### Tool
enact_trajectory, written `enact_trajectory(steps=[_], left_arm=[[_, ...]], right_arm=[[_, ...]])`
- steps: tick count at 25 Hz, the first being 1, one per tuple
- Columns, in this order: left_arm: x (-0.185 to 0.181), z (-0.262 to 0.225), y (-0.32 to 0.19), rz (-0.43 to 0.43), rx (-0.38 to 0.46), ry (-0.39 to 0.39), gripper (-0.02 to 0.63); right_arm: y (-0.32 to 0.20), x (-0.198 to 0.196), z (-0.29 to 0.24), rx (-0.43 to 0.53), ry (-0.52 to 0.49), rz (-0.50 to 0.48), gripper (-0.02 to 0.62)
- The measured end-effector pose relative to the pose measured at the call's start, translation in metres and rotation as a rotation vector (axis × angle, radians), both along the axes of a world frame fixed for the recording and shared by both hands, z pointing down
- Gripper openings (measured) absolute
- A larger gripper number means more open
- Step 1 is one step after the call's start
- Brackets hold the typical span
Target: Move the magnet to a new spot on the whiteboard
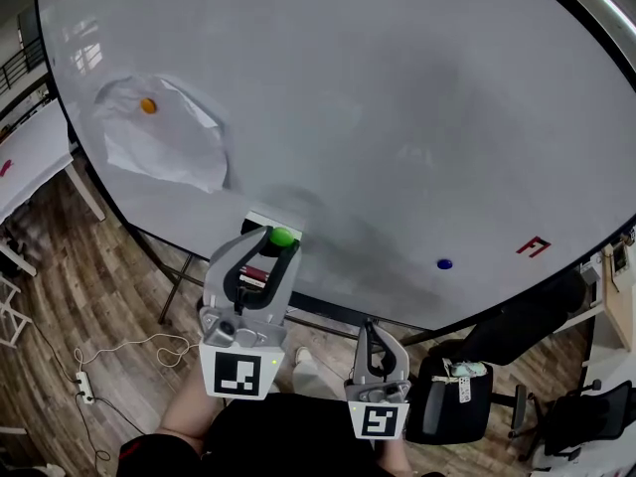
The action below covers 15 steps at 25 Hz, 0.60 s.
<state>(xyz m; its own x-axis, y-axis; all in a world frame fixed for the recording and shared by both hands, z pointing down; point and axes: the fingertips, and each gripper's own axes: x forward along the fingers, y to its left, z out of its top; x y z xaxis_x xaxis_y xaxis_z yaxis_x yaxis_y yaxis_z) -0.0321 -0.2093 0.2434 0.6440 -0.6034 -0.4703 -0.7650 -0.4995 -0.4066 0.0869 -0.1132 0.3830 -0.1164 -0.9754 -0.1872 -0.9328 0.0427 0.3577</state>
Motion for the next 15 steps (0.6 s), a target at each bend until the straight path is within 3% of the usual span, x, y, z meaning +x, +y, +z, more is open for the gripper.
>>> enact_trajectory(steps=[15], left_arm=[[-0.052,0.041,0.011,-0.064,-0.059,0.001,0.132]], right_arm=[[-0.009,-0.028,-0.001,-0.002,0.027,-0.057,0.002]])
